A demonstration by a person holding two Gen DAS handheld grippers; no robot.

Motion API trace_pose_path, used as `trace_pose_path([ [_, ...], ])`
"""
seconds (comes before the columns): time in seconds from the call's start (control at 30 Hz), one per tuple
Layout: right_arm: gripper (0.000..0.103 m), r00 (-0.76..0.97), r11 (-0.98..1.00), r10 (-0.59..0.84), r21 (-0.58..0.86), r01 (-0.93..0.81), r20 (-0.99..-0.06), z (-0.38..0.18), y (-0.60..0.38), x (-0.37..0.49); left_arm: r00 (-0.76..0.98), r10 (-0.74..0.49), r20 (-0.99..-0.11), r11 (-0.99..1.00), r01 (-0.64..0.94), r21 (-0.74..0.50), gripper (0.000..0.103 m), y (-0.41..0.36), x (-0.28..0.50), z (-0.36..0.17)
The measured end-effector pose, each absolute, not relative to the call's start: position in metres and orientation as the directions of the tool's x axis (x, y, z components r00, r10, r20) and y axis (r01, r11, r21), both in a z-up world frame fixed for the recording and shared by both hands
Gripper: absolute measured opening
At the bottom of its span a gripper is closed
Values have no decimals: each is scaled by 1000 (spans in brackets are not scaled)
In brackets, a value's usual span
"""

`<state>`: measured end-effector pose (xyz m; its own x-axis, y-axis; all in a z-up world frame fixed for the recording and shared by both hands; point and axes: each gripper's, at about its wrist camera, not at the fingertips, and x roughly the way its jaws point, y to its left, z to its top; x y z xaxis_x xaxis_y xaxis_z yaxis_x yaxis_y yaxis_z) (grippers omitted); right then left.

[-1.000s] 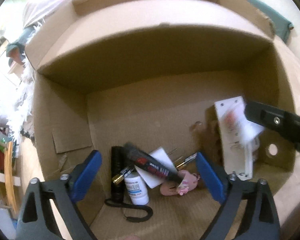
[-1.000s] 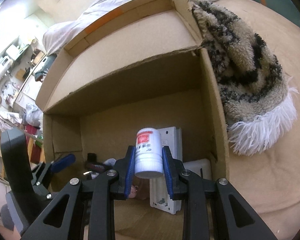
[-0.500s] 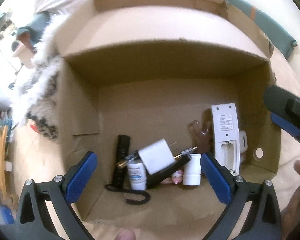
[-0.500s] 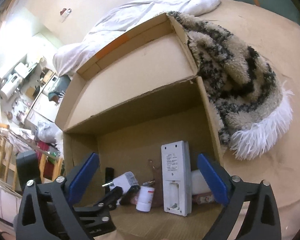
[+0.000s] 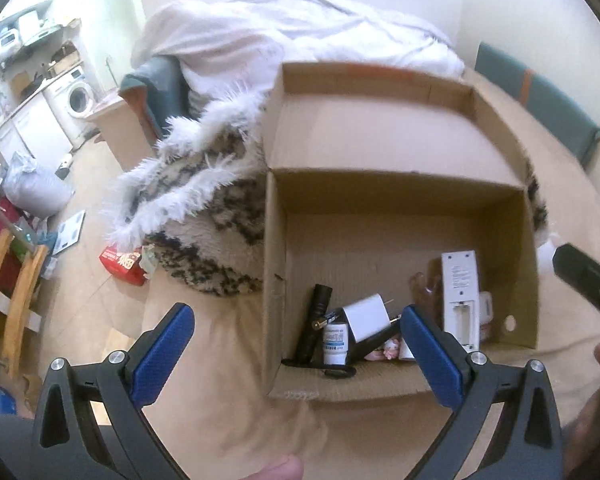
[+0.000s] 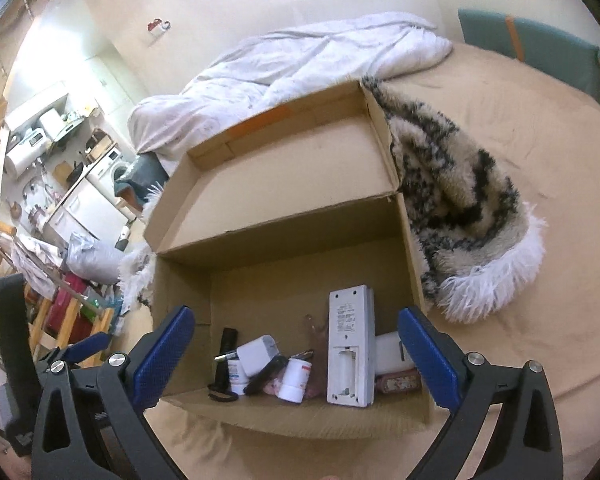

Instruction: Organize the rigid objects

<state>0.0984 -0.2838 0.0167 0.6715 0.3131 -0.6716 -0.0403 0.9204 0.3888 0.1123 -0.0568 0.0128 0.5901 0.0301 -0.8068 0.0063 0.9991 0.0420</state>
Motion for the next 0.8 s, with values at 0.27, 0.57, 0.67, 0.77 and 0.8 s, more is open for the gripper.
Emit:
trace_pose_path([
  [0.27, 103, 691, 951, 262, 303, -66, -674, 27, -270, 60, 629, 2, -777, 1000, 17, 17, 103, -37, 74, 21],
  [0.57, 103, 699, 972, 209, 226, -70, -684, 16, -259, 29, 621, -26, -783, 1000, 9, -26, 103, -21, 53, 2],
  [0.67, 103, 690, 974, 205, 217, -71, -694, 7, -256, 29, 621, -23, -783, 1000, 9, -23, 103, -18, 53, -8],
  [0.77, 103, 682, 981, 182, 182, -72, -708, -1, -251, 34, 595, -26, -803, 999, -4, -35, 103, -15, 57, -17],
  [0.8, 103, 685, 981, 178, 178, -71, -707, -2, -250, 36, 592, -25, -806, 999, -10, -38, 103, -14, 59, -19],
])
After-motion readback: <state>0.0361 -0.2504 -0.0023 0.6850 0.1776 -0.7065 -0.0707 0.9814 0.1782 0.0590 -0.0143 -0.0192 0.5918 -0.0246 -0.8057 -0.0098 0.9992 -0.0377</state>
